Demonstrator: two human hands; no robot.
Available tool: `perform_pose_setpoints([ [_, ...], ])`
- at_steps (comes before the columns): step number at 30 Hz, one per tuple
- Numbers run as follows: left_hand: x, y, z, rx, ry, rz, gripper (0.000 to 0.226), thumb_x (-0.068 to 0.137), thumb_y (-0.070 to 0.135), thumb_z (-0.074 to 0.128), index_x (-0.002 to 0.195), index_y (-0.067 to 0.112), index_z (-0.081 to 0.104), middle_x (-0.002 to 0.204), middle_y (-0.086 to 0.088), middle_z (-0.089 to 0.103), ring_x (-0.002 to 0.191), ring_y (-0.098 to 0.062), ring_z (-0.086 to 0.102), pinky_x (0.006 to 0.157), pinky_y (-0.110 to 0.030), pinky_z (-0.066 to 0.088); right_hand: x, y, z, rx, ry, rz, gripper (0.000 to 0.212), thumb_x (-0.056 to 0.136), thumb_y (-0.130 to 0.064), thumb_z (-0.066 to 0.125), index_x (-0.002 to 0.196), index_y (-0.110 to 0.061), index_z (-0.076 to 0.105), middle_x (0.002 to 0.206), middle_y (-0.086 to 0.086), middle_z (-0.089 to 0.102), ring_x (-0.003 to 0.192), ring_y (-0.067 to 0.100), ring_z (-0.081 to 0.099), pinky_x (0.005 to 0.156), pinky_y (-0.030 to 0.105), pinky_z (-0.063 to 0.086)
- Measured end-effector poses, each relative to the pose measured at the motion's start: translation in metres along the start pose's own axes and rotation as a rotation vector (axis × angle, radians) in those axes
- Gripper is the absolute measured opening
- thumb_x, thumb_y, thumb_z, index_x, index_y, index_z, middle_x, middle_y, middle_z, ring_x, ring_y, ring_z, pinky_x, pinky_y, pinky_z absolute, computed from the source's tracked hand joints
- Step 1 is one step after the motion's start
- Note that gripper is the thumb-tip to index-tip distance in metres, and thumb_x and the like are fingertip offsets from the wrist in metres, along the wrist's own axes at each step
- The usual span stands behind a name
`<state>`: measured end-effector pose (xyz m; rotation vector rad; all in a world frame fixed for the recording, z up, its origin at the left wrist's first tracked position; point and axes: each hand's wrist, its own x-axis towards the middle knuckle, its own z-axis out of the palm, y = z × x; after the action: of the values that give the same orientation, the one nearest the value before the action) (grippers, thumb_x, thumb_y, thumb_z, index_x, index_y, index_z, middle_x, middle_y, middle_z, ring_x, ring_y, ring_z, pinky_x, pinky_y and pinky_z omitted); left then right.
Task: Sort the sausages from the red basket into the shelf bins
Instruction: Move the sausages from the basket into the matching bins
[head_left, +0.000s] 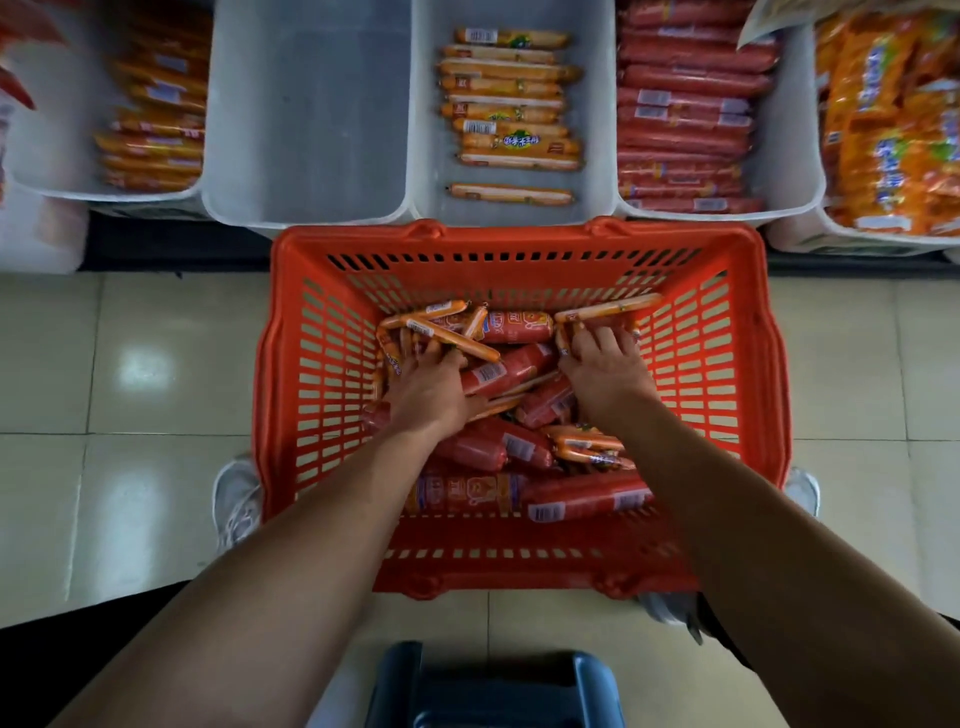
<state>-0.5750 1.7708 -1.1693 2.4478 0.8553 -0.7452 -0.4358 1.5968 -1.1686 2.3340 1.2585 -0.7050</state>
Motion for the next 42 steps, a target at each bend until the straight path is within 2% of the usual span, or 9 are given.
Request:
perform_pose_setpoints([
  [3, 0.0, 0.01, 0.0, -0.092, -0.047, 0.024, 0.067, 0.077, 0.067, 0.066, 0.131, 0.027, 0.06, 0.136, -0.006, 0.051, 0.127, -0.03, 0.048, 0.1, -0.039, 0.043, -0.008, 0.01, 0.007, 0.055, -0.069, -0.023, 0.059, 0.088, -0.038, 0.064, 0.141, -0.025, 0.044, 0.149, 0.005, 0.039, 0.139, 0.027, 0.034, 0.119, 0.052, 0.017],
  [6, -0.003, 0.017, -0.003, -0.166, -0.058, 0.026, 0.055, 0.08, 0.058, 0.071, 0.121, 0.022, 0.067, 0.119, -0.002, 0.061, 0.11, -0.024, 0.059, 0.085, -0.032, 0.045, -0.021, 0.018, 0.007, 0.107, -0.085, -0.004, 0.063, 0.085, -0.05, 0.067, 0.14, -0.03, 0.044, 0.147, 0.003, 0.045, 0.138, 0.025, 0.037, 0.112, 0.048, 0.028],
  [14, -0.047, 0.01, -0.05, -0.434, -0.105, -0.037, 0.044, 0.078, 0.063, 0.07, 0.105, 0.028, 0.072, 0.104, 0.005, 0.069, 0.091, -0.018, 0.067, 0.079, -0.035, 0.054, -0.067, 0.015, -0.033, 0.505, -0.082, 0.089, 0.065, 0.078, -0.06, 0.069, 0.135, -0.039, 0.048, 0.132, -0.002, 0.059, 0.12, 0.024, 0.055, 0.1, 0.044, 0.046],
  [20, -0.103, -0.006, -0.118, -0.535, -0.02, -0.043, 0.025, 0.076, 0.048, 0.079, 0.088, 0.027, 0.072, 0.078, 0.008, 0.072, 0.077, -0.014, 0.069, 0.064, -0.027, 0.047, -0.113, 0.0, -0.091, 0.753, 0.078, 0.156, 0.061, 0.076, -0.053, 0.075, 0.132, -0.035, 0.058, 0.125, -0.001, 0.066, 0.113, 0.025, 0.062, 0.091, 0.036, 0.051],
  [24, -0.136, -0.028, -0.177, -0.547, 0.082, -0.043, 0.048, 0.057, 0.061, 0.078, 0.083, 0.021, 0.075, 0.074, 0.002, 0.074, 0.072, -0.019, 0.072, 0.073, -0.04, 0.055, -0.125, -0.009, -0.158, 0.844, 0.252, 0.088, 0.057, 0.076, -0.046, 0.079, 0.128, -0.029, 0.063, 0.121, -0.001, 0.069, 0.113, 0.023, 0.063, 0.093, 0.034, 0.05],
  [30, -0.151, -0.086, -0.249, -0.503, 0.249, -0.056, 0.024, 0.073, 0.043, 0.083, 0.082, 0.022, 0.076, 0.068, 0.003, 0.074, 0.059, -0.011, 0.07, 0.055, -0.027, 0.055, -0.072, -0.046, -0.268, 0.838, 0.407, 0.011, 0.05, 0.079, -0.054, 0.073, 0.122, -0.033, 0.063, 0.108, 0.001, 0.072, 0.102, 0.027, 0.067, 0.081, 0.036, 0.054],
  [33, -0.133, -0.122, -0.264, -0.49, 0.296, -0.094, 0.023, 0.076, 0.05, 0.08, 0.074, 0.029, 0.073, 0.069, 0.004, 0.074, 0.062, -0.011, 0.071, 0.061, -0.028, 0.059, -0.022, -0.073, -0.295, 0.79, 0.409, 0.004, 0.045, 0.08, -0.05, 0.071, 0.121, -0.031, 0.063, 0.105, 0.002, 0.071, 0.097, 0.027, 0.067, 0.072, 0.032, 0.05],
  [39, -0.087, -0.171, -0.264, -0.475, 0.436, -0.171, 0.024, 0.081, 0.045, 0.075, 0.075, 0.023, 0.071, 0.065, 0.002, 0.069, 0.064, -0.017, 0.067, 0.057, -0.025, 0.05, 0.072, -0.123, -0.311, 0.727, 0.391, 0.038, 0.04, 0.081, -0.049, 0.071, 0.117, -0.033, 0.064, 0.109, 0.001, 0.07, 0.101, 0.028, 0.065, 0.084, 0.039, 0.055],
  [42, -0.064, -0.192, -0.258, -0.414, 0.472, -0.173, 0.018, 0.08, 0.045, 0.075, 0.085, 0.029, 0.07, 0.07, 0.004, 0.068, 0.086, -0.026, 0.066, 0.08, -0.036, 0.055, 0.105, -0.142, -0.303, 0.713, 0.371, 0.024, 0.039, 0.081, -0.049, 0.072, 0.115, -0.033, 0.064, 0.111, 0.001, 0.068, 0.104, 0.027, 0.064, 0.087, 0.038, 0.053],
])
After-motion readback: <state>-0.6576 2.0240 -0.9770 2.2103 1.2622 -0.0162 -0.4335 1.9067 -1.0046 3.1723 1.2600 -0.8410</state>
